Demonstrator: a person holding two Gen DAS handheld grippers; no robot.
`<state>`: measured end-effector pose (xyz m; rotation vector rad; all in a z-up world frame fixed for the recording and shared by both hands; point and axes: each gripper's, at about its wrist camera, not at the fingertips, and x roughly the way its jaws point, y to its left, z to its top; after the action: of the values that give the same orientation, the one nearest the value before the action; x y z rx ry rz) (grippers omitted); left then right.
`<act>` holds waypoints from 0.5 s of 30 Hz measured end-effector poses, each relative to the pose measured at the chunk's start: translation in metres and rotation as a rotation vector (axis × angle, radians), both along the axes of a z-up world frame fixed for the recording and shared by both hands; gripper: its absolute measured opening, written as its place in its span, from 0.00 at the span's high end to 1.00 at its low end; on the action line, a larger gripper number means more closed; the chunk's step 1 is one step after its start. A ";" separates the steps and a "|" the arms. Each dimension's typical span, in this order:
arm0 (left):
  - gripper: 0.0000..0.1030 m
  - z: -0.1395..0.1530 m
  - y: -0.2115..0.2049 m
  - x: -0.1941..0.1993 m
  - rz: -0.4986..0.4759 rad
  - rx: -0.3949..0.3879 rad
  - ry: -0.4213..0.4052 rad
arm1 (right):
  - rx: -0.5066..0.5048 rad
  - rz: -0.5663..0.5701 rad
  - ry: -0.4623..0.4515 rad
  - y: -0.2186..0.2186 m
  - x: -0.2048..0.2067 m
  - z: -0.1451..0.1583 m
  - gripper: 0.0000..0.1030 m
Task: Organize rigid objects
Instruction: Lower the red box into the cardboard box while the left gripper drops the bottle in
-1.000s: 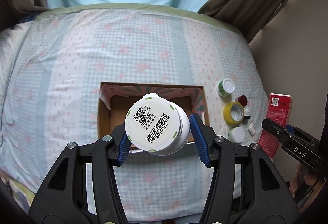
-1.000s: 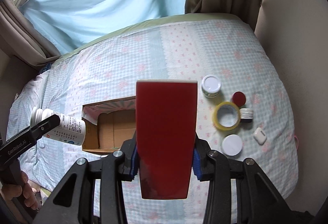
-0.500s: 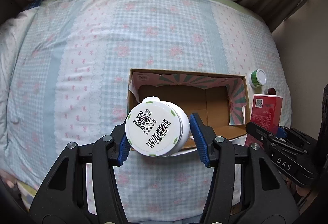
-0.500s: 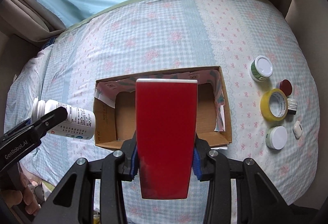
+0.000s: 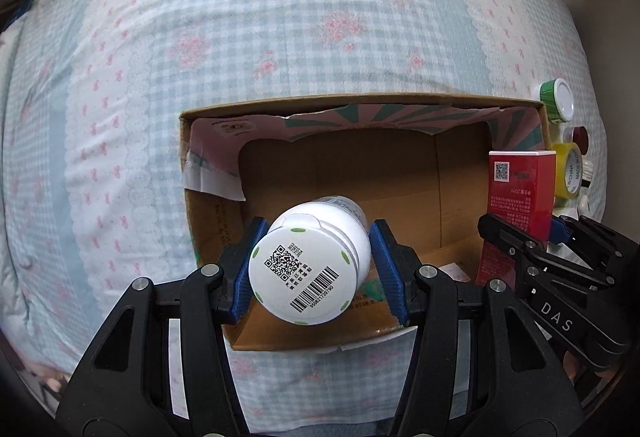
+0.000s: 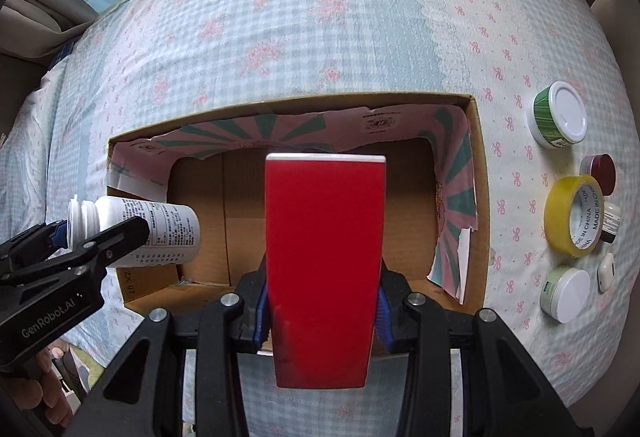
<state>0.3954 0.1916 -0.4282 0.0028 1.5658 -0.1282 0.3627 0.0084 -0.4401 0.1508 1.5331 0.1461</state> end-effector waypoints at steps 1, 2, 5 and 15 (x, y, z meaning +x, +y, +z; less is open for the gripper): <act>0.52 -0.007 -0.004 0.004 -0.009 0.005 0.019 | 0.006 0.001 0.012 0.000 0.002 -0.005 0.63; 0.52 -0.013 -0.007 0.008 -0.015 0.011 0.032 | 0.010 0.006 0.021 0.000 0.004 -0.010 0.63; 0.53 -0.027 -0.014 0.020 -0.033 0.029 0.060 | 0.006 0.038 0.029 0.003 0.009 -0.021 0.63; 0.00 -0.014 -0.033 0.037 -0.148 0.092 -0.043 | -0.025 0.105 0.026 0.014 0.012 -0.041 0.39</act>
<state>0.4326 0.1582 -0.4421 0.1933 1.5266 -0.1714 0.3750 0.0222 -0.4816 0.0529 1.5682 0.2087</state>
